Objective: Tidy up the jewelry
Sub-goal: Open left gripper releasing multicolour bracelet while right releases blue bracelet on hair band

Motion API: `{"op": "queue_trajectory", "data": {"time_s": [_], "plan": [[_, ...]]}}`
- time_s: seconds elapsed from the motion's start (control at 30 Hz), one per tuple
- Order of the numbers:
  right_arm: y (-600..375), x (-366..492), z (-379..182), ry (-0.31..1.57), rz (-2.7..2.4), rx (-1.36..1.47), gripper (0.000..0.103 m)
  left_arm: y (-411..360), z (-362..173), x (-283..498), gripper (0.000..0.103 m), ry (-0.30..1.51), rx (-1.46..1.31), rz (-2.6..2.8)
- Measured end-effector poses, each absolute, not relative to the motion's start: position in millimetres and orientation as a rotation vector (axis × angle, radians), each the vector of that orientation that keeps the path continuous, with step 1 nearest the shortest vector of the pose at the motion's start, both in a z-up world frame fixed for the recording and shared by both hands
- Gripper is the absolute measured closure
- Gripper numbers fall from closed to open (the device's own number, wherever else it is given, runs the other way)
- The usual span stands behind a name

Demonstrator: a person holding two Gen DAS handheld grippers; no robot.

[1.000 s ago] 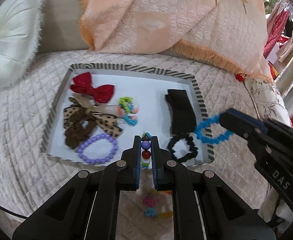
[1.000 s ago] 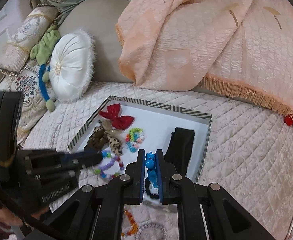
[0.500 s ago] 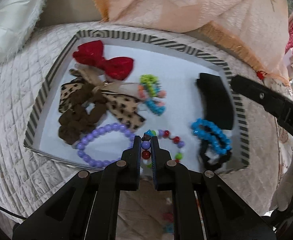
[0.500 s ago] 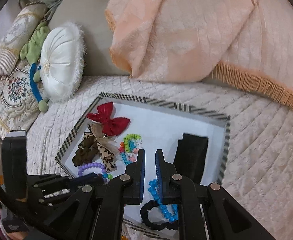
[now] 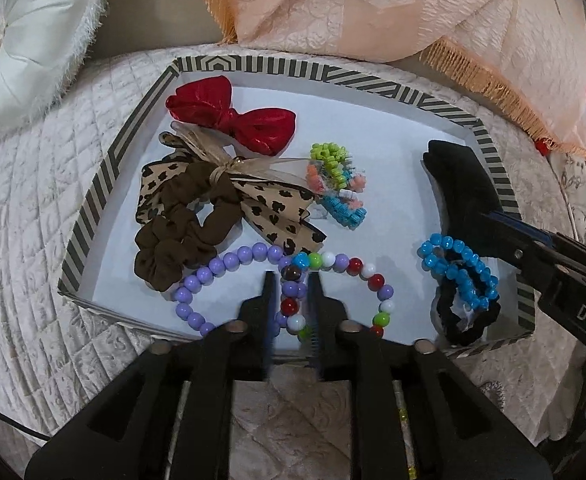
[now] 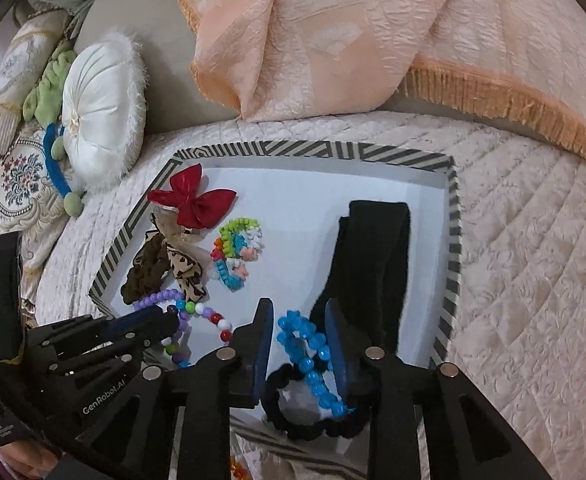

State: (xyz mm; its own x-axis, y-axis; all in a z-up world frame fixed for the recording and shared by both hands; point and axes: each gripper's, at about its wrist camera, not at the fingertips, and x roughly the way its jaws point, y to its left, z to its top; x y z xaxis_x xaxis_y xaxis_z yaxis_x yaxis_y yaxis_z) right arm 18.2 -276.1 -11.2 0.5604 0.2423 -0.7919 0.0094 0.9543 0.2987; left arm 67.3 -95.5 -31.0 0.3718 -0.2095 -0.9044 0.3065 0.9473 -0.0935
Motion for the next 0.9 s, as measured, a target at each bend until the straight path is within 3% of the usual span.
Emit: {"op": "queue_trajectory", "data": {"time_s": [0.07,0.9], "plan": [[-279.0,13.2,-9.5,0.963,0.131,0.291,0.076,-96.9,-29.0,63.3,0.065,1.134,0.102,-0.331],[-262.3,-39.5,15.8,0.908,0.098,0.276,0.065,-79.4,9.8,23.3,0.065,1.025,0.107,-0.256]]}}
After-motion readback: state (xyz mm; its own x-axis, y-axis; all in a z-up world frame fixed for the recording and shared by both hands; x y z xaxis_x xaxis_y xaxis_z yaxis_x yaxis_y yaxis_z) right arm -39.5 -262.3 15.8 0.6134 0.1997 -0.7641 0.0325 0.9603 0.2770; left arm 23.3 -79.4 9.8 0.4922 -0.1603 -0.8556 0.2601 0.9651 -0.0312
